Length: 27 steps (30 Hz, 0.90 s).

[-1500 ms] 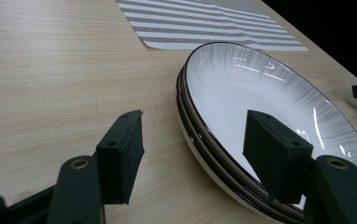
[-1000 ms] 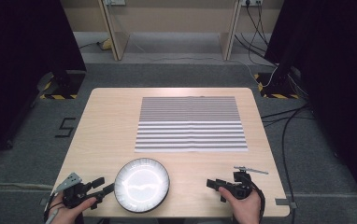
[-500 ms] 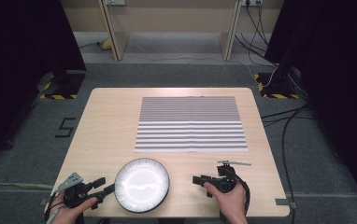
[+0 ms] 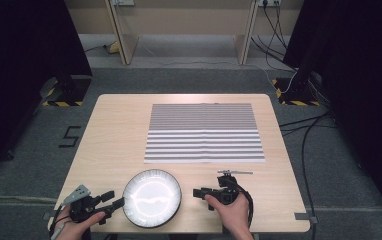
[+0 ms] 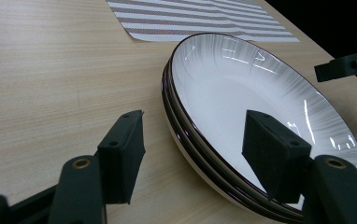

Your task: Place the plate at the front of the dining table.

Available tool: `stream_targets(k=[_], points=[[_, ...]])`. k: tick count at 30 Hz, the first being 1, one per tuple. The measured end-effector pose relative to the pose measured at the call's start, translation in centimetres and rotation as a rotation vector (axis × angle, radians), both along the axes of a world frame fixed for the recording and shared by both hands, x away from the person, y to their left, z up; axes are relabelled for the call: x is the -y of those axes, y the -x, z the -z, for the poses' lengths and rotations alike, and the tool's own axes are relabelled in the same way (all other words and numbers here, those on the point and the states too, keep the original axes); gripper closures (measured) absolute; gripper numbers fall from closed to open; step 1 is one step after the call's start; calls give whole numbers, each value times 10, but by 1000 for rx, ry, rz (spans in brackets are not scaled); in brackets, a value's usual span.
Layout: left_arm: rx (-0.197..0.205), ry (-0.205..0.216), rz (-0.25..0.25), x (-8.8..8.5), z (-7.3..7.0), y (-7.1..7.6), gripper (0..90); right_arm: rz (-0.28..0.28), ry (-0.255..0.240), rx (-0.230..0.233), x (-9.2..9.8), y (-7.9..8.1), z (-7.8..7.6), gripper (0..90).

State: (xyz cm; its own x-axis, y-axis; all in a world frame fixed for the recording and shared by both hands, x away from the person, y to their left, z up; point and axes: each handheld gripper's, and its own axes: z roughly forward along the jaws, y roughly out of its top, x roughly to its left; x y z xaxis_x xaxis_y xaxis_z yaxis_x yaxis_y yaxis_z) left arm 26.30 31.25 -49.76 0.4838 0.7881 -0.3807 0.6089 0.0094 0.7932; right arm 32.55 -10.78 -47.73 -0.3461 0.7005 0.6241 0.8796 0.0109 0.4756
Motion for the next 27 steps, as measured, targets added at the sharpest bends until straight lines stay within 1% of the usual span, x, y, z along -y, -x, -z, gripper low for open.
stream_targets(k=[3, 5, 7, 10, 14, 16, 19, 20, 21, 24, 27], points=[[-1, -1, 1, 0, 0, 0, 383, -10, -2, 2, -3, -1, 0, 577], [-6, 0, 2, -1, 1, -1, 385, -22, 0, 3, -10, -2, 0, 587], [-8, 0, 1, -1, 1, -1, 387, -26, 0, 1, -12, -3, 0, 589], [-11, 2, -3, -1, 0, -2, 392, -40, 0, 4, -21, -4, -1, 616], [-12, -1, -6, -1, 0, -3, 396, -52, -1, 8, -26, -5, -2, 634], [-14, 1, -6, 0, 0, -3, 402, -62, -1, 10, -31, -6, -3, 665], [-15, 5, -5, 0, 0, -3, 409, -66, 1, 4, -34, -7, -4, 678], [-17, 6, -4, 0, 0, -3, 417, -73, 4, 5, -37, -7, -4, 705], [-17, 6, -4, 0, 0, -3, 421, -73, 4, 5, -37, -7, -4, 705], [-16, 6, -3, 2, 0, -4, 437, -86, 11, -1, -43, -7, -5, 745], [-18, 5, -3, 2, -1, -5, 450, -93, 13, -7, -46, -7, -5, 761]])
